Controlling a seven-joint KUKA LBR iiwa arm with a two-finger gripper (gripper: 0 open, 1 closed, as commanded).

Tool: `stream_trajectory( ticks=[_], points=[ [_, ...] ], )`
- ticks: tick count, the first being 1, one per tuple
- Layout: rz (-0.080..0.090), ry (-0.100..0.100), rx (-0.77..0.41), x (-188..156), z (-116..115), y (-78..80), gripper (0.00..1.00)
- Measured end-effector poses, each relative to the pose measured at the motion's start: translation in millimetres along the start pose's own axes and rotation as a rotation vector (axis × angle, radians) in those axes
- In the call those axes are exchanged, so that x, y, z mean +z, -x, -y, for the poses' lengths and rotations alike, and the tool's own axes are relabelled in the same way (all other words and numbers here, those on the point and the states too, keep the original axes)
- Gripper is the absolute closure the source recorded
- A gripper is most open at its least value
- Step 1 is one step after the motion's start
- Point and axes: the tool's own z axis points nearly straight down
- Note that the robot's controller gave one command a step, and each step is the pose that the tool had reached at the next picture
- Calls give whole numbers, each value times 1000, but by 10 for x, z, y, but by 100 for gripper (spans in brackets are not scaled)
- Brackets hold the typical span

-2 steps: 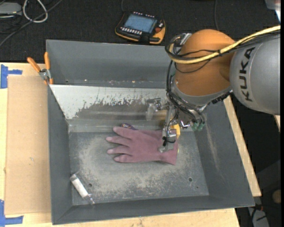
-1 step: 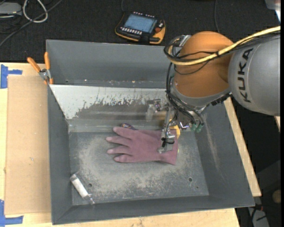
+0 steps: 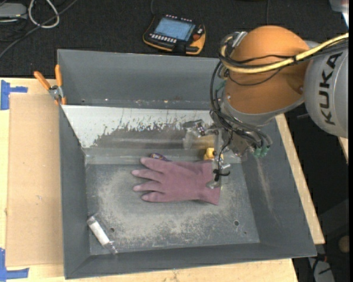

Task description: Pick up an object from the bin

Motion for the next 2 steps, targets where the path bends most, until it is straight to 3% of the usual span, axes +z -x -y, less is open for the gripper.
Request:
stream_trajectory(
  ticks=[1, 2],
  points=[
    [-3, 1, 317, 609, -324, 52, 0],
    [-16, 1, 362, 560, -463, -71, 0]
  ],
)
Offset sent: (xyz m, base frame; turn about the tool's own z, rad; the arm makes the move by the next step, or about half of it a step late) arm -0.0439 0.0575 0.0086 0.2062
